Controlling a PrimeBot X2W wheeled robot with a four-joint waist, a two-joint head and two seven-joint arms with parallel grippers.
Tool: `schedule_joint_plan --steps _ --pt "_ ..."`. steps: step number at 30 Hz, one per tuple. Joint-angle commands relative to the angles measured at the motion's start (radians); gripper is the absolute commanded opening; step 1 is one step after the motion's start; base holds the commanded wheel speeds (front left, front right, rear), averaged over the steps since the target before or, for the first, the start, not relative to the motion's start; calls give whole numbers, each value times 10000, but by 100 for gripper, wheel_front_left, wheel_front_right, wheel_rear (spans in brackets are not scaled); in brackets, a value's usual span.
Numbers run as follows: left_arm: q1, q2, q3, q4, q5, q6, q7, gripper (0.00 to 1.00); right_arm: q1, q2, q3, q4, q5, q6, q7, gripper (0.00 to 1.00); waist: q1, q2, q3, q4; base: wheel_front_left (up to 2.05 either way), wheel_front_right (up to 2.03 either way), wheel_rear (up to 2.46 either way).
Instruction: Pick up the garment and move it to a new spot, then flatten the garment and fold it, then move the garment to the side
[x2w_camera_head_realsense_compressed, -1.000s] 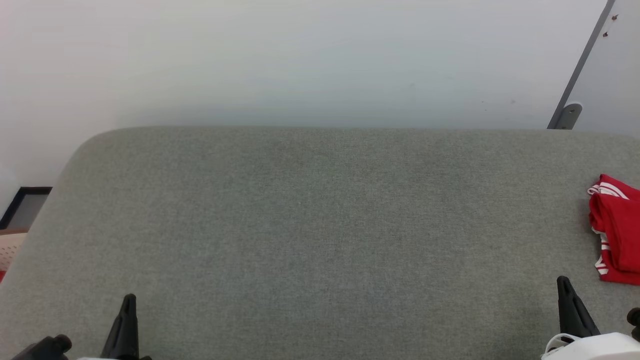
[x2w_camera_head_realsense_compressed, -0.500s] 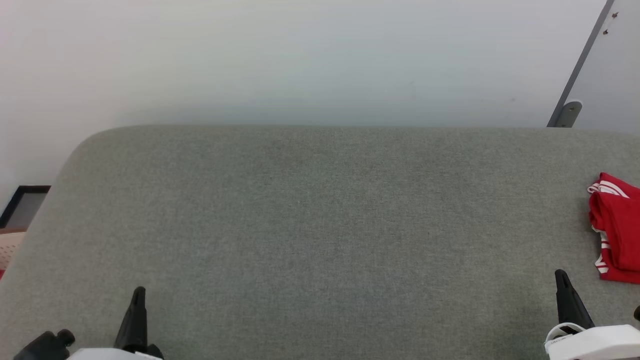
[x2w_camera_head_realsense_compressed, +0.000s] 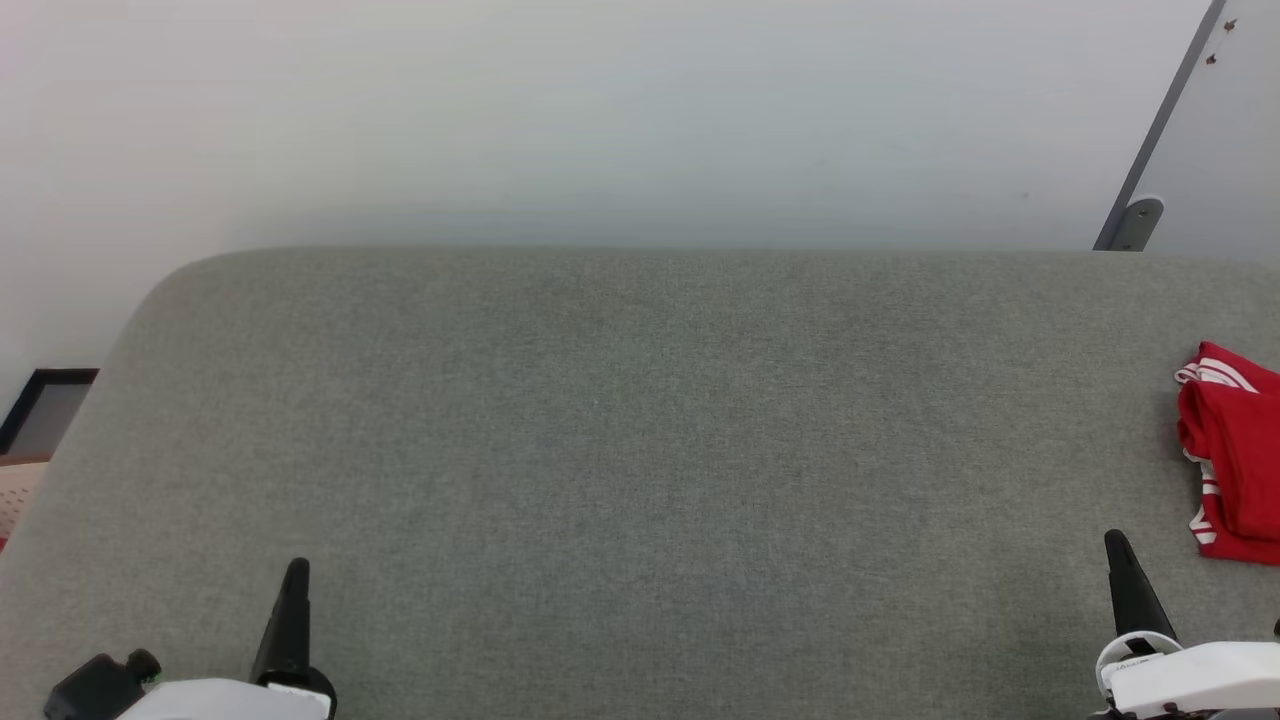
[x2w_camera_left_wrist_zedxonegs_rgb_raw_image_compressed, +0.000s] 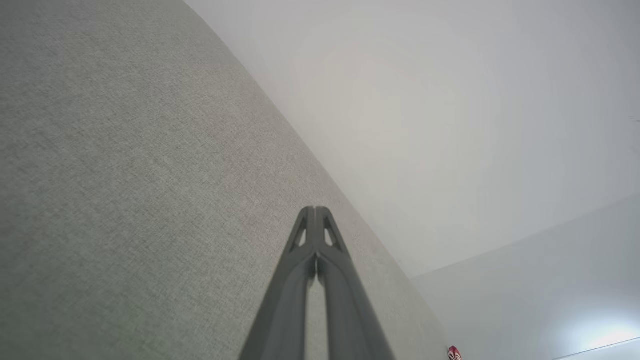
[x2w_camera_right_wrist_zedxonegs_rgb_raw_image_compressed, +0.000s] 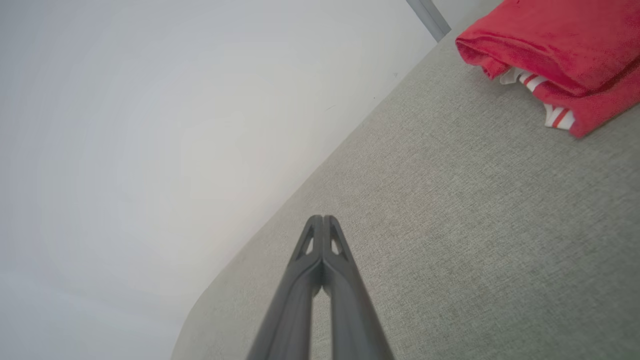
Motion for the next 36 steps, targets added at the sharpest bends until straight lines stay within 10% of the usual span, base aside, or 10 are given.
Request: schedule_joint_plan --steps 1,36 --pt "-202 28 56 -82 -179 -24 24 0 -228 -5 -41 -130 267 -5 39 0 0 0 2 -1 0 0 0" --pt "-753 -589 96 60 -3110 -40 941 0 -463 223 -94 -187 3903 -9 933 0 0 0 127 -43 0 0 0"
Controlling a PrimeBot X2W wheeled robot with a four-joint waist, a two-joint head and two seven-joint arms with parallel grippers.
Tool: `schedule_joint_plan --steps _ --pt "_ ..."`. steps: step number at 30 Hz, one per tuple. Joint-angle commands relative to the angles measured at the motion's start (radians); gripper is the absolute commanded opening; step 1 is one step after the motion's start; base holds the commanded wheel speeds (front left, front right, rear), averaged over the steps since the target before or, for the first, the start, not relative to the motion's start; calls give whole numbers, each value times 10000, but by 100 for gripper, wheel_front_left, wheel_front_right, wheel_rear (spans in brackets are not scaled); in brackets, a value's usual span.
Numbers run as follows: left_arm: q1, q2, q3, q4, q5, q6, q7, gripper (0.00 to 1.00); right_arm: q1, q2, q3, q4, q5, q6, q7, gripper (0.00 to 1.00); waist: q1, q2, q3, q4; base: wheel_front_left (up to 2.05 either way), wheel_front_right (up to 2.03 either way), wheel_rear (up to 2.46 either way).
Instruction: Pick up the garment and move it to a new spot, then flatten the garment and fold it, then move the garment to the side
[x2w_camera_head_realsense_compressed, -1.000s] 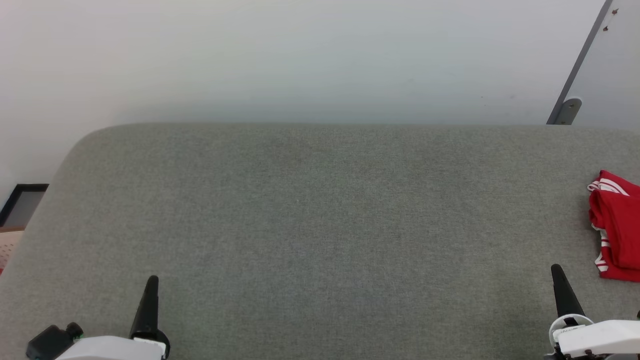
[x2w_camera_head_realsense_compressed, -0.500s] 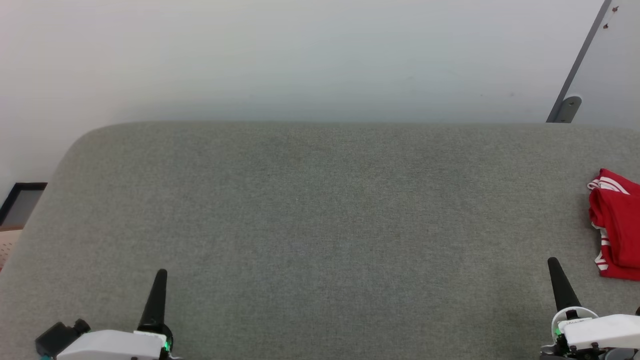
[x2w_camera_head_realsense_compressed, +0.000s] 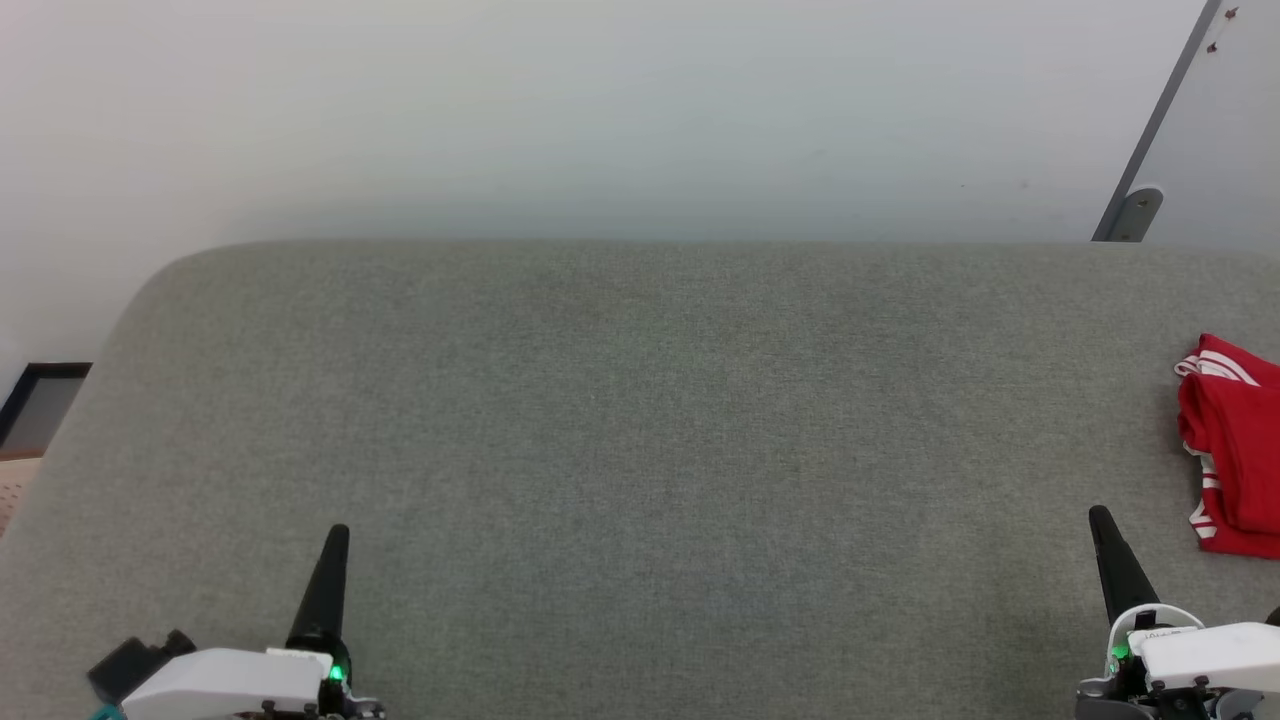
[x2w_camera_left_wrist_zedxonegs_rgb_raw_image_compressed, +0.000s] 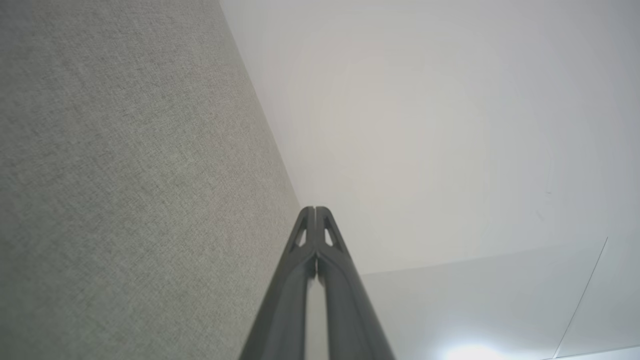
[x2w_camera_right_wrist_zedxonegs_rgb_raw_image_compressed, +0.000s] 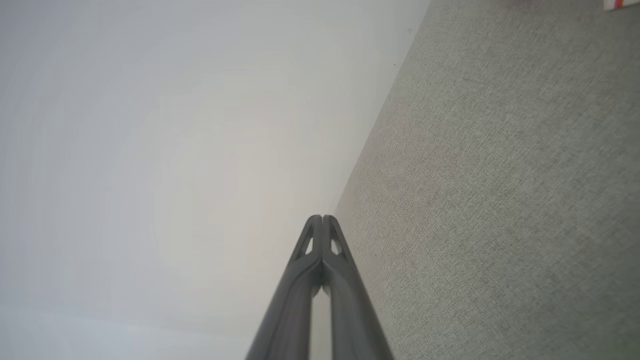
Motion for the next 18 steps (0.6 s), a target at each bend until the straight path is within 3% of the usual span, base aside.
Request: schedule_joint_plan --steps 1,18 --pt "-190 -6 44 -31 -167 -40 74 0 -144 16 -28 -84 237 -9 53 0 0 0 3 -1 0 0 0" --pt "-382 -246 54 30 -1305 -48 404 0 -246 105 -46 -102 1628 -11 404 0 0 0 64 -22 0 0 0"
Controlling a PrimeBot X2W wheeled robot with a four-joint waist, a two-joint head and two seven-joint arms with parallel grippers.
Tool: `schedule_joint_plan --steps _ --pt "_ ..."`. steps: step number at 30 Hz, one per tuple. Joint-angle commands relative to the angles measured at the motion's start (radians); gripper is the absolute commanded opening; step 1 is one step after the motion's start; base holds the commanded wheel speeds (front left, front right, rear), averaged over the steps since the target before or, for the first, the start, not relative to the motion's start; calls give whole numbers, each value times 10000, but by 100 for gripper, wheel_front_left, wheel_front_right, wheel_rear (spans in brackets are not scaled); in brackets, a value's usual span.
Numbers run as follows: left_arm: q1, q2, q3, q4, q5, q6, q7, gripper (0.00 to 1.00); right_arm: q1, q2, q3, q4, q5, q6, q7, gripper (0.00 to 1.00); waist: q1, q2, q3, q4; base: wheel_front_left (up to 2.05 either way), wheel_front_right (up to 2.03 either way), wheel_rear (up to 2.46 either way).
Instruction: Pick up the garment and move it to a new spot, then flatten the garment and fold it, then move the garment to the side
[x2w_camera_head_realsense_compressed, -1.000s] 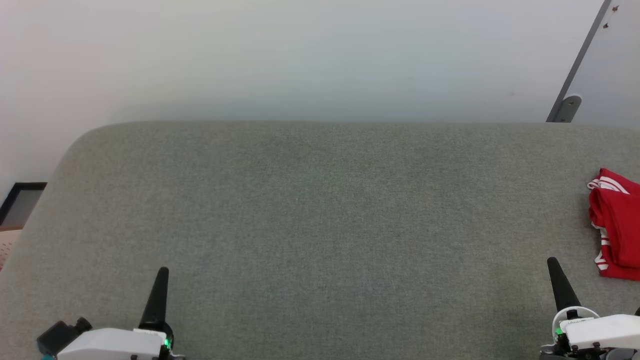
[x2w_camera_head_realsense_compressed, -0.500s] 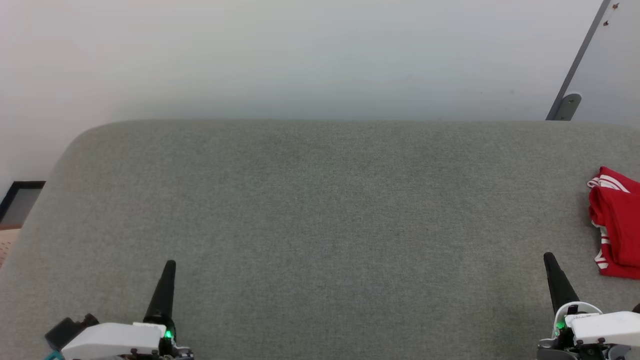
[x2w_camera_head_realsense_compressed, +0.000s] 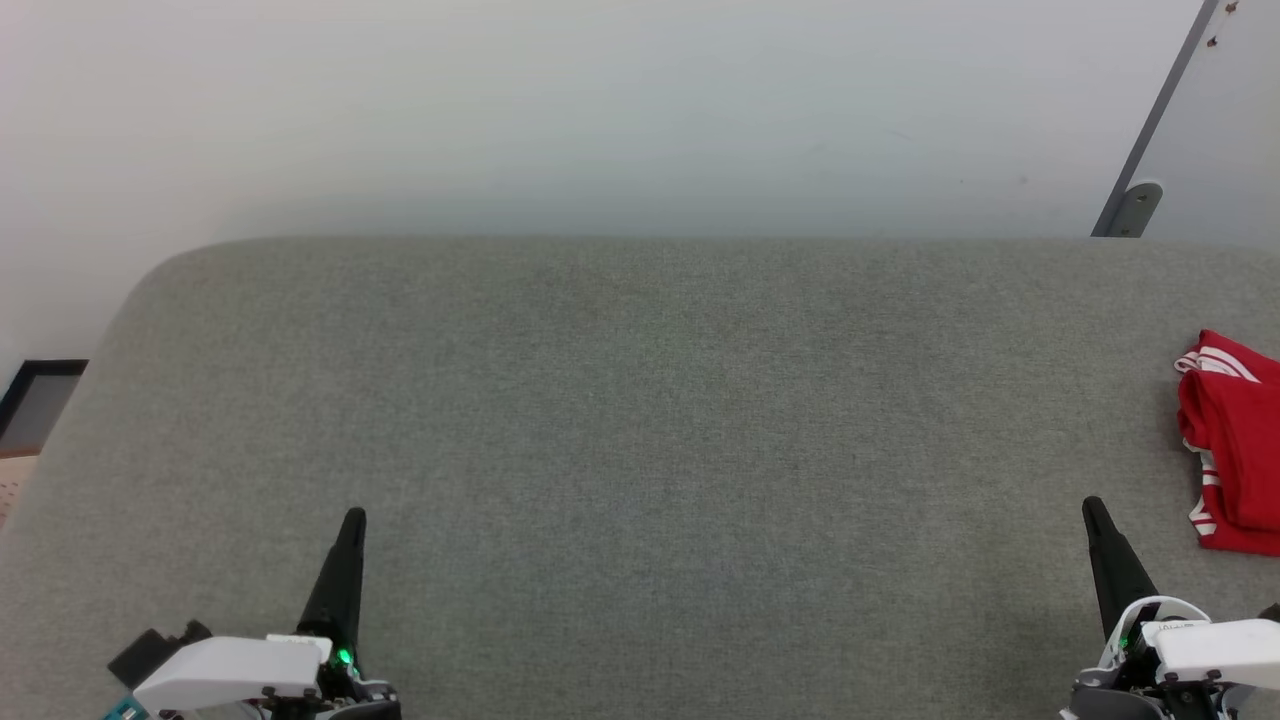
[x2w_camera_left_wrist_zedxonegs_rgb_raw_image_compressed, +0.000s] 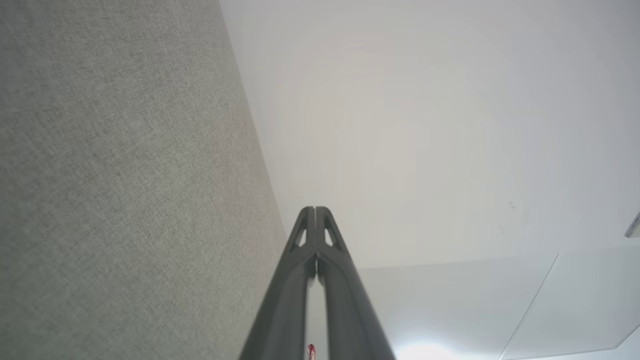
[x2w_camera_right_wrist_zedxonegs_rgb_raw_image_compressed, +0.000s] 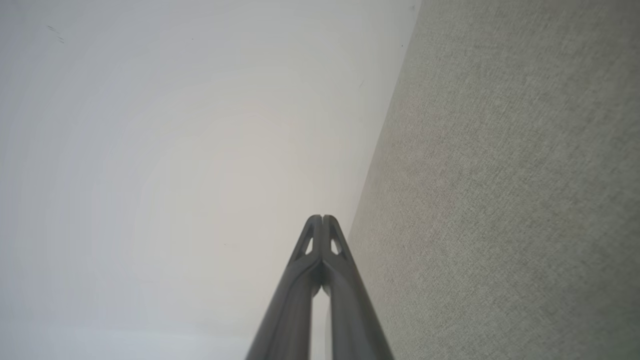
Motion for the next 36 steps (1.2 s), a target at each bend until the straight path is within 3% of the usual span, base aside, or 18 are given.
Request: schedule_joint_plan --steps 1,17,36 --pt "-143 -24 35 -3 -163 -49 41 0 -154 25 -21 -63 201 -12 52 0 0 -1 4 -1 0 0 0" --pt "-307 -227 44 45 -1085 -56 321 0 -235 107 -34 -79 1344 -14 325 0 0 -1 61 -20 0 0 0" --pt "-301 -217 41 44 -1086 -56 326 0 -184 104 -32 -68 1341 -14 334 0 0 -1 63 -21 0 0 0"
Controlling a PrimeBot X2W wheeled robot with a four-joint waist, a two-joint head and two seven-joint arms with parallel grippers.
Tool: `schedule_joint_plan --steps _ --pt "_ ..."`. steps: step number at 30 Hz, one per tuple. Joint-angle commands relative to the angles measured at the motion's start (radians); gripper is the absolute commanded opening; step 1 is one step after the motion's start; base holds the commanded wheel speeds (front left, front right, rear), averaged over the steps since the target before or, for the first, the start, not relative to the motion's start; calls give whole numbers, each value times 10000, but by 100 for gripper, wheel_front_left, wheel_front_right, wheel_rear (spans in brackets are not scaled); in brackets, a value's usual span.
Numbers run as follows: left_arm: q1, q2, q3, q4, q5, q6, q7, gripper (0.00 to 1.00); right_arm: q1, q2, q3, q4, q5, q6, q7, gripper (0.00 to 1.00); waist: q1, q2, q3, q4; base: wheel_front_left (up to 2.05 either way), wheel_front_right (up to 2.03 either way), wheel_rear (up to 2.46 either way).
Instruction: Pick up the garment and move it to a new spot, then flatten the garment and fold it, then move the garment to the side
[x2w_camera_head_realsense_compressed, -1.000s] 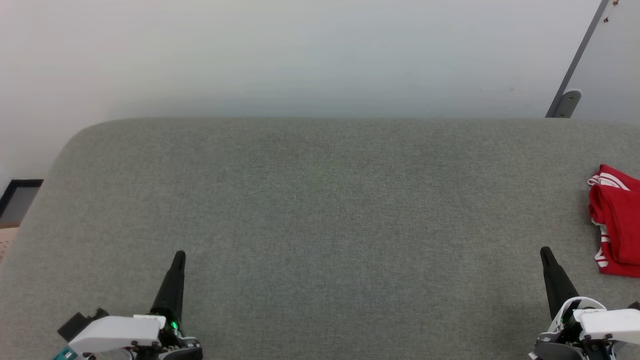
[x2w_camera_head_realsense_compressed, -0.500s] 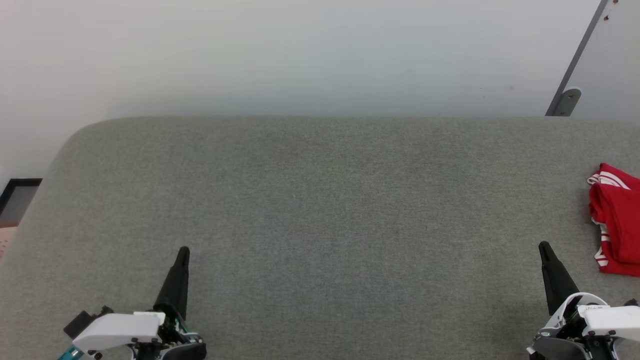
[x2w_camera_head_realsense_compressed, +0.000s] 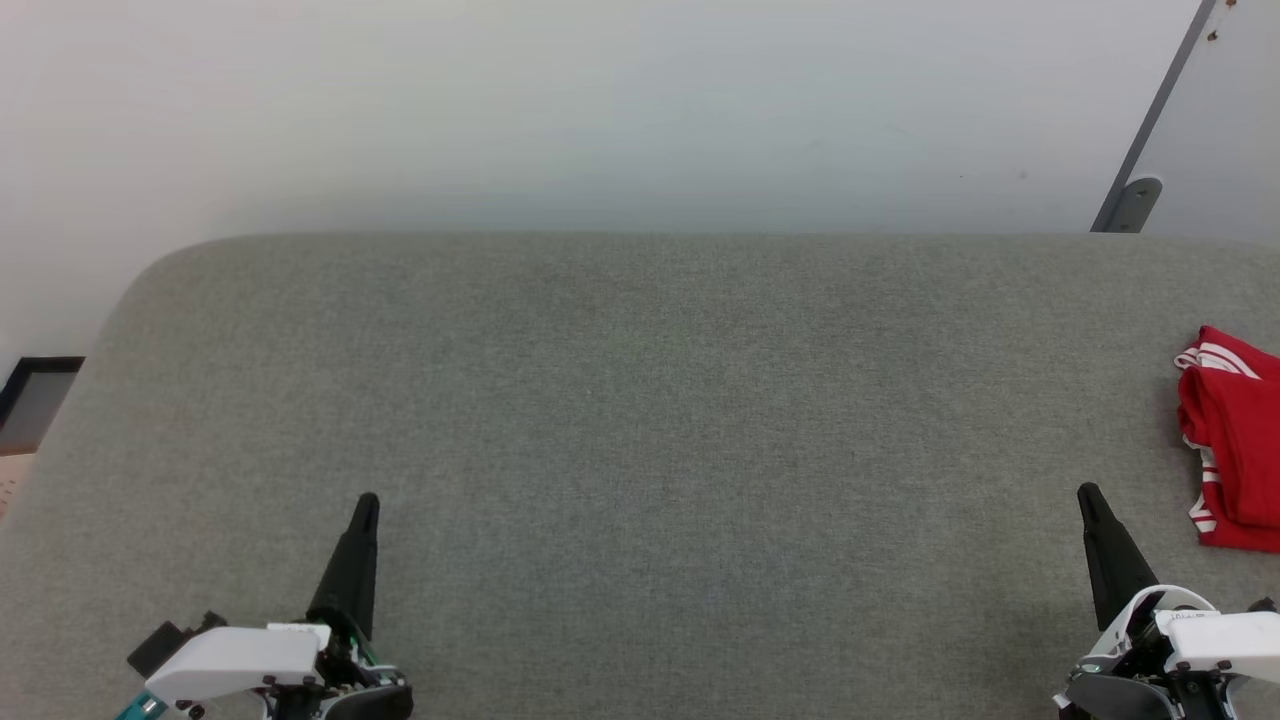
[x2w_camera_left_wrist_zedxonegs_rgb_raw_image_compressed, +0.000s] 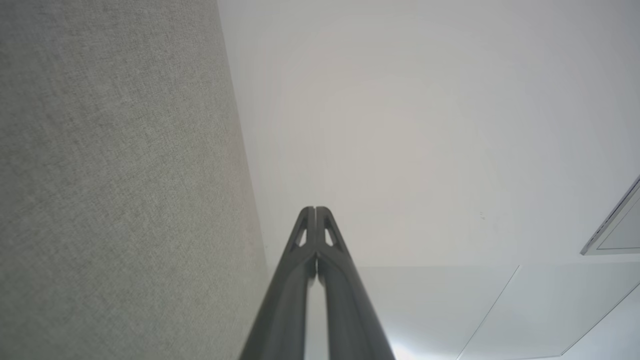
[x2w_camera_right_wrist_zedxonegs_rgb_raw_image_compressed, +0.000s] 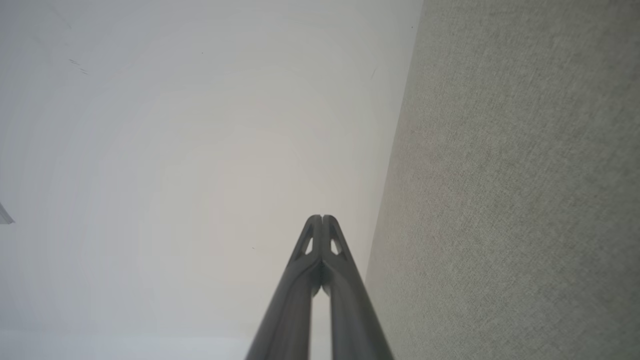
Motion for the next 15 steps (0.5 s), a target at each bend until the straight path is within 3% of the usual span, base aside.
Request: schedule_joint_plan --steps 1,15 --pt "-90 -3 23 10 -29 -55 19 0 -32 35 -9 -22 41 -14 27 0 0 0 0 0 0 0 0" --pt "-90 -3 23 9 -30 -53 18 0 -32 35 -7 -22 42 -14 26 0 0 0 0 0 0 0 0"
